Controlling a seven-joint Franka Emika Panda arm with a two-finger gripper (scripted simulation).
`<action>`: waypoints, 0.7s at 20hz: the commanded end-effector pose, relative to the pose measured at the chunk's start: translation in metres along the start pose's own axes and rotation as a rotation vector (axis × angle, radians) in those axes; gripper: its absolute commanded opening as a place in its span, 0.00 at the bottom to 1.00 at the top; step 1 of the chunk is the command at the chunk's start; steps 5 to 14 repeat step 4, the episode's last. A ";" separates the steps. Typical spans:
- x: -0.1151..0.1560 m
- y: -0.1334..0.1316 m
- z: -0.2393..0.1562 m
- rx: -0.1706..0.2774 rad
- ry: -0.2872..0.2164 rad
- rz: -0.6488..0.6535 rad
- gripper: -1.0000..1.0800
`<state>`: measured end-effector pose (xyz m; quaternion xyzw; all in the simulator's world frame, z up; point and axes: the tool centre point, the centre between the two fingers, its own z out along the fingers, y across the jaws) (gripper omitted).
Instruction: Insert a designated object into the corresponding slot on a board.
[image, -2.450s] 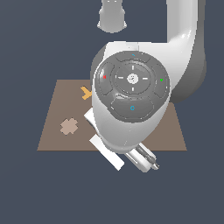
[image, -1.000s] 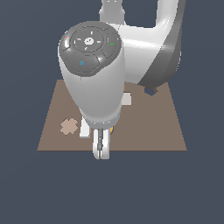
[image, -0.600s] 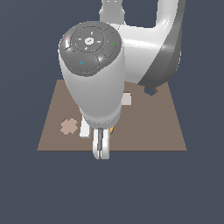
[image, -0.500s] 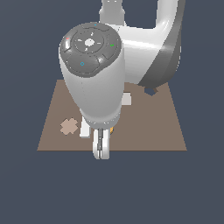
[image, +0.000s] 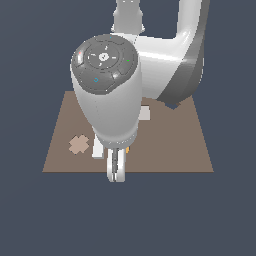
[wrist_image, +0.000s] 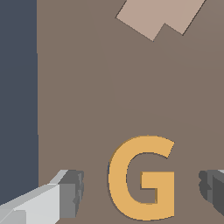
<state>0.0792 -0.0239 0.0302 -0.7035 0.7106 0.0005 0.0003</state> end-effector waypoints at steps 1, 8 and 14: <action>0.000 0.000 0.000 0.000 0.000 0.000 0.96; 0.000 0.000 0.000 0.000 0.000 0.000 0.96; 0.000 0.000 0.000 0.000 0.000 0.000 0.96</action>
